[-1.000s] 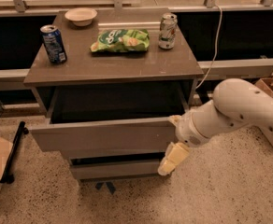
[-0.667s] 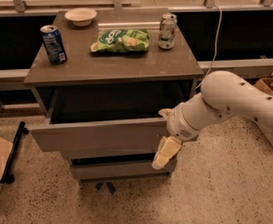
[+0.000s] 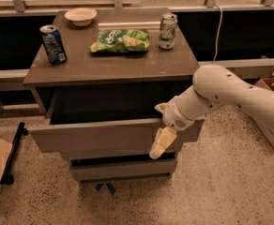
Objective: Open top drawer
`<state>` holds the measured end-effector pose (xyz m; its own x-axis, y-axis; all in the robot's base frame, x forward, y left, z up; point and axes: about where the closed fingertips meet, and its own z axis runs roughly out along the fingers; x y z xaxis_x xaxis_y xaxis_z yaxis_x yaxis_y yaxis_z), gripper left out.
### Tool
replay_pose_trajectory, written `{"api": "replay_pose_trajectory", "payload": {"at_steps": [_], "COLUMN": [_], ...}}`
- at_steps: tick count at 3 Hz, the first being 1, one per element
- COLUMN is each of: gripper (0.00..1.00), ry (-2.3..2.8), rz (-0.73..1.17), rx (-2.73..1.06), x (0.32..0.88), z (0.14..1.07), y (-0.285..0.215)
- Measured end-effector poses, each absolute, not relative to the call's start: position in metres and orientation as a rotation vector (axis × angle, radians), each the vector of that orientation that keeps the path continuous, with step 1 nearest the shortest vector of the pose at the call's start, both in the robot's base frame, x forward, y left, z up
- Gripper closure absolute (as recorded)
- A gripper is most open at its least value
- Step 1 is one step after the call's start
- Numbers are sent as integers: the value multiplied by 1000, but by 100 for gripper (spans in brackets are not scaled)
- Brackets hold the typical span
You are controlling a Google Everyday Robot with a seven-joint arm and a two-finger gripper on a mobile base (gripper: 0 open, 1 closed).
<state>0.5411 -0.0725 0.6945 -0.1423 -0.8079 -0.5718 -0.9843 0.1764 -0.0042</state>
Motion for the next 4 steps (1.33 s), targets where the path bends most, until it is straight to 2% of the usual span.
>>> {"api": "replay_pose_trajectory", "payload": {"at_steps": [1,4], "gripper": [16,85], "ry": [2097,2151], "rz": [593,612], "rx": [-1640,-1600], "x": [548,545], "z": [666,669], "y": [-88,-102]}}
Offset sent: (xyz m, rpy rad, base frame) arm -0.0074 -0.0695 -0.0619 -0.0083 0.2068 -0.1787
